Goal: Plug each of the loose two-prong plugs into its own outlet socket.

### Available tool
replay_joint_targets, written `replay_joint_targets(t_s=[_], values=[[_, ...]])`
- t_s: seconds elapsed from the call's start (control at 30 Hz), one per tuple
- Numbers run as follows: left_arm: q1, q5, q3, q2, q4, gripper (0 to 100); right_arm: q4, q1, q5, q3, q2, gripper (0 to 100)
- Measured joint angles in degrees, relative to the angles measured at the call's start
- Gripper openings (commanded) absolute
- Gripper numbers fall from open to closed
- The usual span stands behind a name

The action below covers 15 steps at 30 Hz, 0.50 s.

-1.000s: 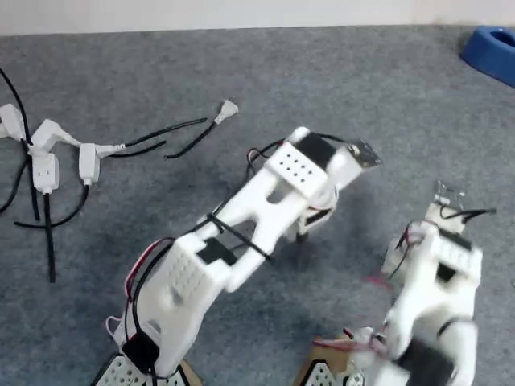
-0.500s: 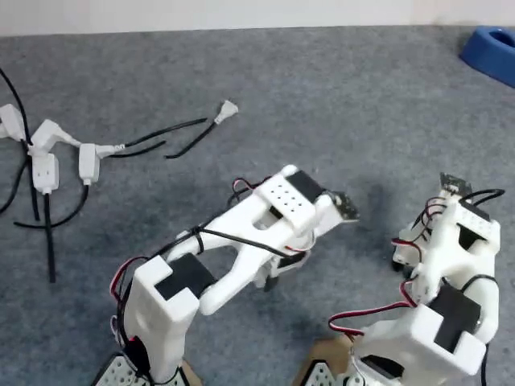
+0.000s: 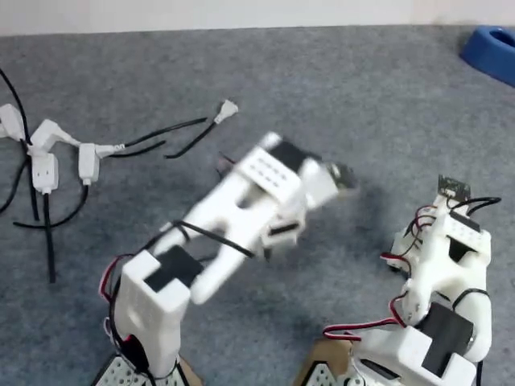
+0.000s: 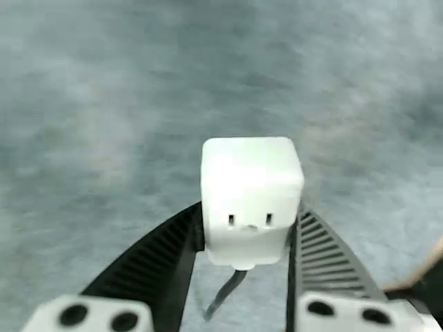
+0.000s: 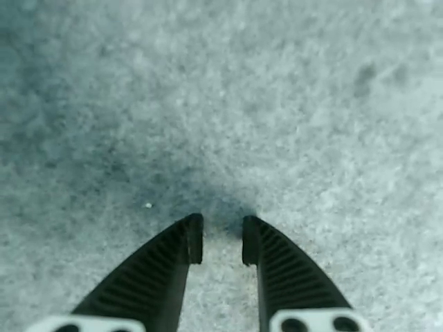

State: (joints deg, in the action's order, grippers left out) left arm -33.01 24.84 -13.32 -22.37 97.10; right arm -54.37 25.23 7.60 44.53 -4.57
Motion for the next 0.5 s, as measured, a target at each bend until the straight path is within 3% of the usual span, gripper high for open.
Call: replay_joint_targets(t_s=[0.23, 0.5], values=[[4.84, 2.81, -7.38, -4.22, 2.29, 19, 1.58, 0.00, 0.00, 0.88, 0.09, 11.2], [-2.81, 1.76, -6.68, -7.82, 2.73, 22, 2.20, -0.97, 0.00, 1.67, -0.26, 11.2]])
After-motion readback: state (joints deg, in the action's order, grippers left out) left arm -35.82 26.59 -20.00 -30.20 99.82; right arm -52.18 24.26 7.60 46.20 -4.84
